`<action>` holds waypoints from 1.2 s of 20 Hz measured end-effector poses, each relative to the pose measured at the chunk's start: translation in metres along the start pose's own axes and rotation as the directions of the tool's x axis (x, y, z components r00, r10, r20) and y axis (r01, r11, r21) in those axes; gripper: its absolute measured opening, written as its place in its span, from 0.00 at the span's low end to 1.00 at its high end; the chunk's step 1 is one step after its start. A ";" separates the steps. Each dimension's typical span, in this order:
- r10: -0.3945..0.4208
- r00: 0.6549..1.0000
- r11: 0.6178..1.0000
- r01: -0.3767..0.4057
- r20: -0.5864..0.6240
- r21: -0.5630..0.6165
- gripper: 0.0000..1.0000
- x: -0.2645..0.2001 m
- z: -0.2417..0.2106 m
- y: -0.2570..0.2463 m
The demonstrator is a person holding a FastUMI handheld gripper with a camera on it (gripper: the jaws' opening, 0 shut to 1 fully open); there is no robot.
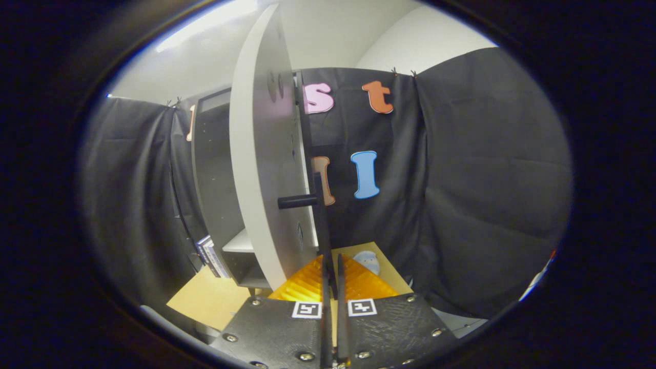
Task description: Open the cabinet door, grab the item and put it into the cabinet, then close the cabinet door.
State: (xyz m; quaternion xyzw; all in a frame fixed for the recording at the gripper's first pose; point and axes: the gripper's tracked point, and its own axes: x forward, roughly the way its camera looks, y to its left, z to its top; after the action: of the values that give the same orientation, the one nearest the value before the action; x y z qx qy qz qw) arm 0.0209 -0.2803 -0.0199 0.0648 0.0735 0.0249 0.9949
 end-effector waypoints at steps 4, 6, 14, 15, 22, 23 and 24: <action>0.017 1.000 1.000 -0.017 -0.009 0.025 0.04 -0.001 -0.001 0.002; 0.010 1.000 1.000 -0.010 -0.006 0.024 0.04 -0.004 0.003 0.001; 0.002 0.999 0.998 -0.004 0.038 0.058 0.06 -0.061 0.008 0.032; 0.015 0.999 0.998 -0.018 0.044 0.058 0.06 -0.063 0.008 0.045; 0.078 0.996 0.997 -0.076 -0.044 0.026 0.14 -0.036 -0.042 0.145; 0.085 0.994 0.996 -0.083 -0.063 0.028 0.14 -0.028 -0.051 0.160; 0.085 0.993 0.996 -0.083 -0.080 0.022 0.15 -0.016 -0.061 0.173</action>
State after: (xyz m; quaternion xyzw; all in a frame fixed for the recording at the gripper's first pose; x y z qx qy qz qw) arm -0.0109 -0.1022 -0.0542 0.0761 0.1112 0.0687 0.9885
